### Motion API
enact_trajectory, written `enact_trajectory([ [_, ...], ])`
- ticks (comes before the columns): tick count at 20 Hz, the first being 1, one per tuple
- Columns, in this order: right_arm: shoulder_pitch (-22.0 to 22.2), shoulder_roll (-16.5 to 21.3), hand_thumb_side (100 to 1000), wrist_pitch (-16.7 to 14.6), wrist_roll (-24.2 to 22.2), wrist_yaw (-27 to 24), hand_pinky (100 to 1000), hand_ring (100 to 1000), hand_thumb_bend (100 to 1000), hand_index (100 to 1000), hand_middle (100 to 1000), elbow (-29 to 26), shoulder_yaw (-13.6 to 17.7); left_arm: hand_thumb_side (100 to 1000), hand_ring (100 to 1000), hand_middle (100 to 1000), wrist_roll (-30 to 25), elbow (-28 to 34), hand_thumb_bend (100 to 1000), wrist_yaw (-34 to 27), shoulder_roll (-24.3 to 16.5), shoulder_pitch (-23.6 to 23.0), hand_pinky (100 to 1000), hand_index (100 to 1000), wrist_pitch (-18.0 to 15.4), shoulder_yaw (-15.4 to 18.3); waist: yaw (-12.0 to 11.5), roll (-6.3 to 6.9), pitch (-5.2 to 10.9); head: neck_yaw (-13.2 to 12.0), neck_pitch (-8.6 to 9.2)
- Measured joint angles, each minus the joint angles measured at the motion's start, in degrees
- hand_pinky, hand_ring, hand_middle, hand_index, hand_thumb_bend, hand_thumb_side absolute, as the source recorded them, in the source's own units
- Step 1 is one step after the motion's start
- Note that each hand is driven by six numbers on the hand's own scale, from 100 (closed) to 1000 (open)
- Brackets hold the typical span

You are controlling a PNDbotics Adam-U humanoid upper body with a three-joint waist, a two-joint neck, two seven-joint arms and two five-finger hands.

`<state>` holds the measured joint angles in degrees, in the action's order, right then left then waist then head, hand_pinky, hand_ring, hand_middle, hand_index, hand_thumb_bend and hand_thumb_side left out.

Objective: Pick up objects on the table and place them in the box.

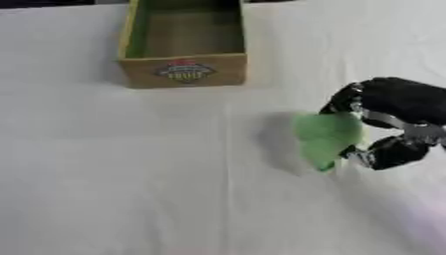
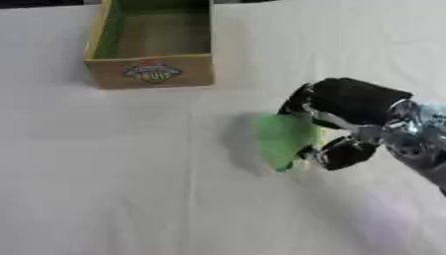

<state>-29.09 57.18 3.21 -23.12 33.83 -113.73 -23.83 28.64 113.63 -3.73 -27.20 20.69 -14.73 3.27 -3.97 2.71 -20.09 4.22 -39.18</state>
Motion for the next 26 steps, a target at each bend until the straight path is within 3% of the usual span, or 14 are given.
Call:
enact_trajectory([
  [2, -1.13, 0.00, 147, 0.20, 1.04, -0.38, 544, 577, 100, 615, 468, 0.00, 0.62, 1000, 847, 841, -0.01, 0.00, 100, 0.00, 0.00, 0.00, 676, 880, -0.01, 0.00, -0.01, 0.02, 0.02, 0.02, 0.00],
  [3, -1.82, 0.00, 112, 0.32, 1.59, -0.52, 541, 575, 100, 613, 466, 0.00, 0.95, 1000, 847, 841, -0.01, 0.00, 100, 0.00, 0.00, 0.00, 676, 880, -0.02, 0.00, -0.01, 0.02, 0.05, 0.08, 0.00],
  [9, -6.78, -0.36, 134, 1.26, 3.94, -0.91, 542, 568, 100, 590, 449, 0.00, 2.52, 1000, 847, 842, -0.10, 0.00, 100, -0.06, 0.00, 0.00, 676, 880, -0.10, 0.00, -0.29, -0.16, 0.41, 1.08, 0.24],
  [15, -13.82, -2.79, 165, 3.63, 2.40, -2.04, 538, 566, 100, 587, 446, -0.01, 2.52, 1000, 848, 842, -0.33, 0.00, 100, -0.20, 0.00, 0.03, 676, 880, -0.19, -0.36, -1.11, -0.73, 0.75, 1.90, 0.52],
  [20, -21.70, -7.29, 178, 6.28, -0.56, -2.34, 530, 560, 100, 579, 438, 2.57, 1.40, 1000, 848, 842, -0.69, 0.00, 100, -0.46, 0.00, 0.10, 676, 881, -0.14, -0.68, -2.15, -1.17, 1.16, 2.80, 0.87],
  [26, -29.97, -15.14, 200, 6.81, -1.57, -0.51, 521, 553, 100, 574, 431, 12.81, -0.74, 1000, 849, 843, -1.04, 0.00, 100, -0.82, 0.02, 0.64, 676, 881, -0.23, -1.02, -3.05, -1.21, 0.96, 4.05, 1.66],
])
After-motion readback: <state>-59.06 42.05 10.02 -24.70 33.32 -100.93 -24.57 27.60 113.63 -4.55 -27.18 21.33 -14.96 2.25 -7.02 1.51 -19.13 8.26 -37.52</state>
